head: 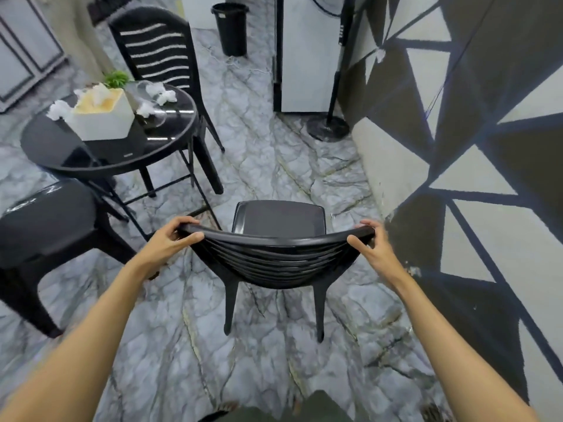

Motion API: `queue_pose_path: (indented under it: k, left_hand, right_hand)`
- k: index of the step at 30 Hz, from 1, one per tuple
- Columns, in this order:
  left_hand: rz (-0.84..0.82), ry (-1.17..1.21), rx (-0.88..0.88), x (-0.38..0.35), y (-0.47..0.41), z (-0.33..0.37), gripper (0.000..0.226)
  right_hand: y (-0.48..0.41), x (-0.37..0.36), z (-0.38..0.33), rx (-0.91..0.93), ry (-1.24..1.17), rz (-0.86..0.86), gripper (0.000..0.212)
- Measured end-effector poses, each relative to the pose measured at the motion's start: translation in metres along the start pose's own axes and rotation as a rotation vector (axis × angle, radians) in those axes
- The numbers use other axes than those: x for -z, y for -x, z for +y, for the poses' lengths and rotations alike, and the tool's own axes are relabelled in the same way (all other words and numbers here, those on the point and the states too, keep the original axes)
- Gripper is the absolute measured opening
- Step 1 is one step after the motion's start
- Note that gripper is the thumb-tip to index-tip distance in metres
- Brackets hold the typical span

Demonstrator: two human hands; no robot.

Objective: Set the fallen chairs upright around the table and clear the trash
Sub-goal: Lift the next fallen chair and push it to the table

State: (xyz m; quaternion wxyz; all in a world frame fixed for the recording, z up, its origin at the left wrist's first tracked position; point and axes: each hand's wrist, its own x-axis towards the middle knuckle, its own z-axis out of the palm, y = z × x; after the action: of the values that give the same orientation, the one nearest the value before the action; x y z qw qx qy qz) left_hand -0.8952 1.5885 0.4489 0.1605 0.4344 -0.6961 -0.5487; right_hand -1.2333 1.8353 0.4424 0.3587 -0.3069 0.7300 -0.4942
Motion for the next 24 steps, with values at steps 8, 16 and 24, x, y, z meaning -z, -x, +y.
queue_pose_path:
  k: [8, 16, 24]
  left_hand:
    - [0.237, 0.082, 0.039, -0.012, 0.034, -0.002, 0.022]
    - [0.458, 0.113, 0.095, -0.011, 0.068, -0.015, 0.02]
    - [0.6, 0.183, 0.113, 0.005, 0.071, -0.014, 0.016]
  right_hand:
    - [-0.046, 0.0, -0.004, 0.027, -0.121, -0.142, 0.076]
    - [-0.11, -0.035, -0.032, 0.017, -0.132, -0.378, 0.05]
    - [-0.152, -0.08, -0.061, 0.024, -0.238, -0.498, 0.084]
